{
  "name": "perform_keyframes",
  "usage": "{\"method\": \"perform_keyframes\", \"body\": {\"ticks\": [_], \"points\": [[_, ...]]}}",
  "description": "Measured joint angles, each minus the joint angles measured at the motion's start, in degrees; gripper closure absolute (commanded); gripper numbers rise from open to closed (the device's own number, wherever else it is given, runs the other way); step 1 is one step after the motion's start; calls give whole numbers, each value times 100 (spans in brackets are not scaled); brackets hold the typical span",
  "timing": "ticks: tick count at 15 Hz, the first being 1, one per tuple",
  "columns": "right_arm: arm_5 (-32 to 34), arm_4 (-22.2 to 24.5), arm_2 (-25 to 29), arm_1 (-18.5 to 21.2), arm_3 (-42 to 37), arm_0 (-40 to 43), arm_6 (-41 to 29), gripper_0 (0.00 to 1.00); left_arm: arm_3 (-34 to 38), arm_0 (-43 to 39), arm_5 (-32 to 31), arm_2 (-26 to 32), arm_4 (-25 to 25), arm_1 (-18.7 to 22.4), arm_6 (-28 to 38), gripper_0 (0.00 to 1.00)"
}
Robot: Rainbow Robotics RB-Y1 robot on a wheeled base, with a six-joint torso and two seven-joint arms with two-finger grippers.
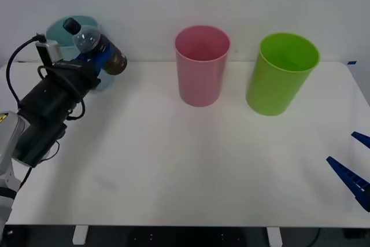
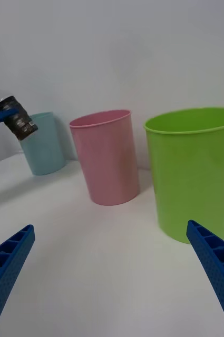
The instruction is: Grasp the object on the table and drop it into the matching bin: aluminum can to the light blue bin, PET bottle to the pink bin.
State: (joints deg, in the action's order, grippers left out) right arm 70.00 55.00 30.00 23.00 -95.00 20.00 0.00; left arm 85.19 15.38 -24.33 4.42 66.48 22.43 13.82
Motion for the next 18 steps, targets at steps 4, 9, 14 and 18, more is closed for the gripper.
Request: {"method": "perform_keyframes", "body": {"ticks": [4, 9, 14, 18], "points": [[0, 0, 0, 0, 0, 0, 0, 0, 588, -52, -85, -104, -42, 435, 906, 100], [0, 0, 0, 0, 0, 0, 0, 0, 1093, 30, -124, -203, -54, 605, 1523, 100], [0, 0, 0, 0, 0, 0, 0, 0, 1072, 495, -124, -588, -24, 603, 1720, 100], [0, 0, 0, 0, 0, 0, 0, 0, 593, 1073, -118, -995, 78, 507, 1797, 100]]}}
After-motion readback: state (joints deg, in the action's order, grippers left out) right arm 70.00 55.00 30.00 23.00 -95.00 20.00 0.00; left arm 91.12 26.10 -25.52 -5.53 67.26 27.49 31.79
